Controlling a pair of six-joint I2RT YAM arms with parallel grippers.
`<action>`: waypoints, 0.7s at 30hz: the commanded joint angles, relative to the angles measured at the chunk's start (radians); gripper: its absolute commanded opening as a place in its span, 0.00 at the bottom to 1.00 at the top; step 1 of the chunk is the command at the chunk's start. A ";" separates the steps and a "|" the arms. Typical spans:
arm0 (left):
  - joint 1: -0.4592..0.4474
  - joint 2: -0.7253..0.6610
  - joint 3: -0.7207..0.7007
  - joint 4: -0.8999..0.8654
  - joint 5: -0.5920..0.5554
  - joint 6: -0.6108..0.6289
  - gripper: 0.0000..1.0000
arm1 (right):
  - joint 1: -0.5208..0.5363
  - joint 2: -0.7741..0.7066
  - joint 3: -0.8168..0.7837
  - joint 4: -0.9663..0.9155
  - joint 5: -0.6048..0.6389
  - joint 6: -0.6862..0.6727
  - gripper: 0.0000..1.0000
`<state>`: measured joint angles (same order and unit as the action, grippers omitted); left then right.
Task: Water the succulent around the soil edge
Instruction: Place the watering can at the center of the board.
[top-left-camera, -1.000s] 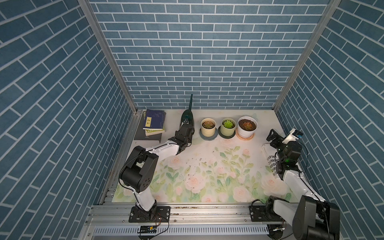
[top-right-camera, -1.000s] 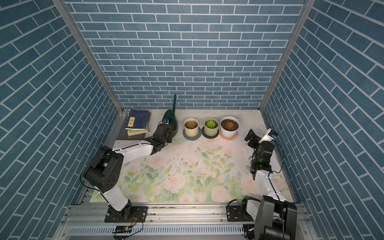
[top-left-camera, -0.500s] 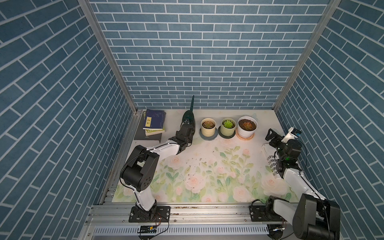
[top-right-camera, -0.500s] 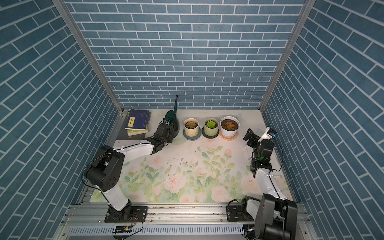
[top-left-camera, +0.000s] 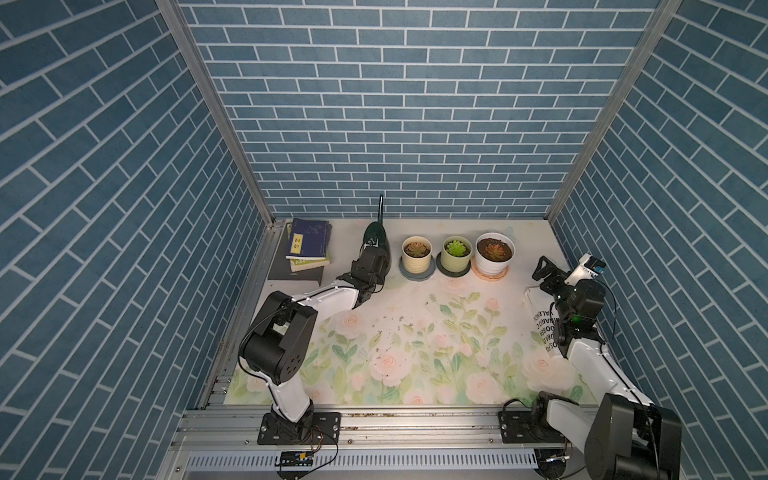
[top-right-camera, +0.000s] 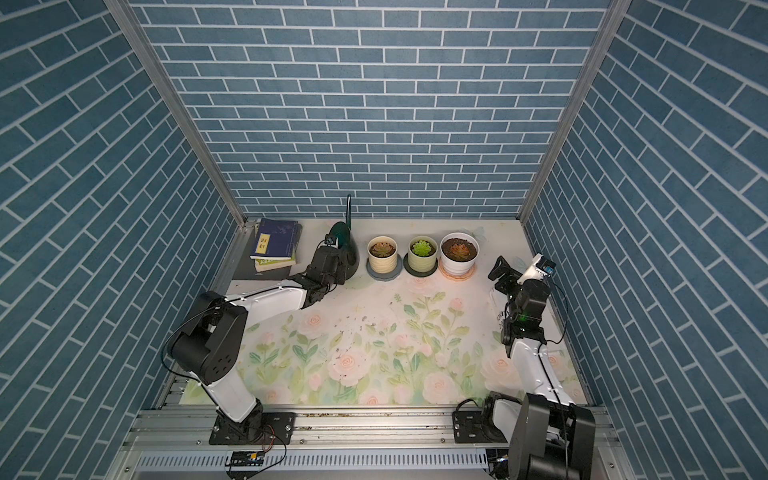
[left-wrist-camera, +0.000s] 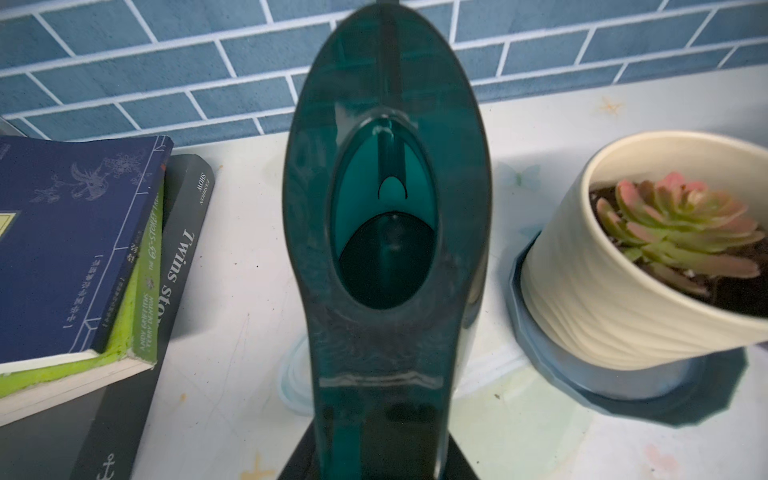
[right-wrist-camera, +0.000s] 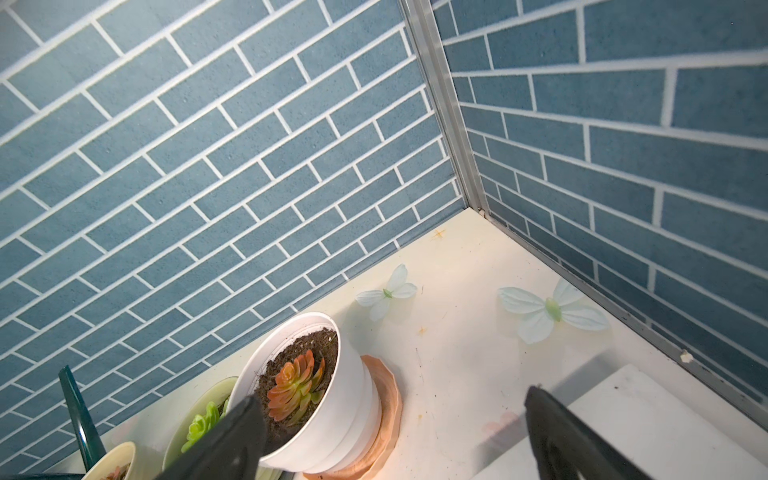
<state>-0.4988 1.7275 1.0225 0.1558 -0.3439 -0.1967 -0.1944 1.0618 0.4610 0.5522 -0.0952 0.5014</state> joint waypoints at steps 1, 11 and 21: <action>0.006 -0.033 -0.020 0.027 -0.013 -0.004 0.40 | 0.005 -0.022 -0.005 0.000 0.014 0.007 0.99; 0.006 -0.151 -0.065 0.056 -0.018 0.034 0.52 | 0.006 -0.021 -0.006 0.001 0.041 0.003 0.99; 0.015 -0.383 -0.217 0.223 -0.071 0.168 0.77 | 0.004 -0.015 -0.009 0.017 0.056 0.007 0.99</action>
<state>-0.4957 1.3960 0.8417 0.2901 -0.3943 -0.0898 -0.1944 1.0534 0.4606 0.5533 -0.0624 0.5014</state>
